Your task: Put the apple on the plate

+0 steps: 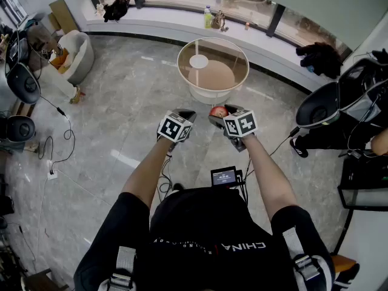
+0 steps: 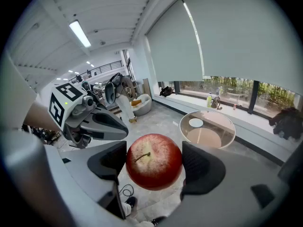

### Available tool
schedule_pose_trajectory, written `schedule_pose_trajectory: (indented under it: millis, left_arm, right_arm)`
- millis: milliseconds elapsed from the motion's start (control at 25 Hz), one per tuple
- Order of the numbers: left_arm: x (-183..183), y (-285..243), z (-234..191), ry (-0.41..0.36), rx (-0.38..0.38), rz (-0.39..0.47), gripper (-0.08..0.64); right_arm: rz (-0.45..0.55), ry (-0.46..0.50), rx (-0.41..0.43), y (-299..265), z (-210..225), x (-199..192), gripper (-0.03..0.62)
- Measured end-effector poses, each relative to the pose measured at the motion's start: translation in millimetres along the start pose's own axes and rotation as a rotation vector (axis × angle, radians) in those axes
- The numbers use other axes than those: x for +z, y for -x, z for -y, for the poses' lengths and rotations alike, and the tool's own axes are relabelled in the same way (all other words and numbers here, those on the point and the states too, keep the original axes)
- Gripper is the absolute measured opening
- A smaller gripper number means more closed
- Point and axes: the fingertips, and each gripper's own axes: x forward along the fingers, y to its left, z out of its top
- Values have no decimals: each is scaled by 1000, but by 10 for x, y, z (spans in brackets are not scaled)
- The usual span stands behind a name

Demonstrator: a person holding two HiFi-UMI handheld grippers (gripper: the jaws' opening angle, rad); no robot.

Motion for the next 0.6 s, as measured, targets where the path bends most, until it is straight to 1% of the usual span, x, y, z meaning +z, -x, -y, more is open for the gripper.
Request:
schedule_pose_trajectory:
  millis: [80, 240, 360, 600]
  left_arm:
    - [56, 18, 3, 4, -2, 17, 17]
    - [94, 23, 19, -43, 5, 15, 17]
    - [79, -2, 57, -60, -2, 9, 17]
    - [104, 0, 44, -55, -2, 32, 17]
  right_arm:
    - [-1, -2, -9, 22, 25, 10, 365]
    - [0, -6, -18, 58, 62, 27, 365]
    - [8, -8, -11, 78, 67, 21, 365]
    - [30, -17, 16, 100, 40, 57, 365]
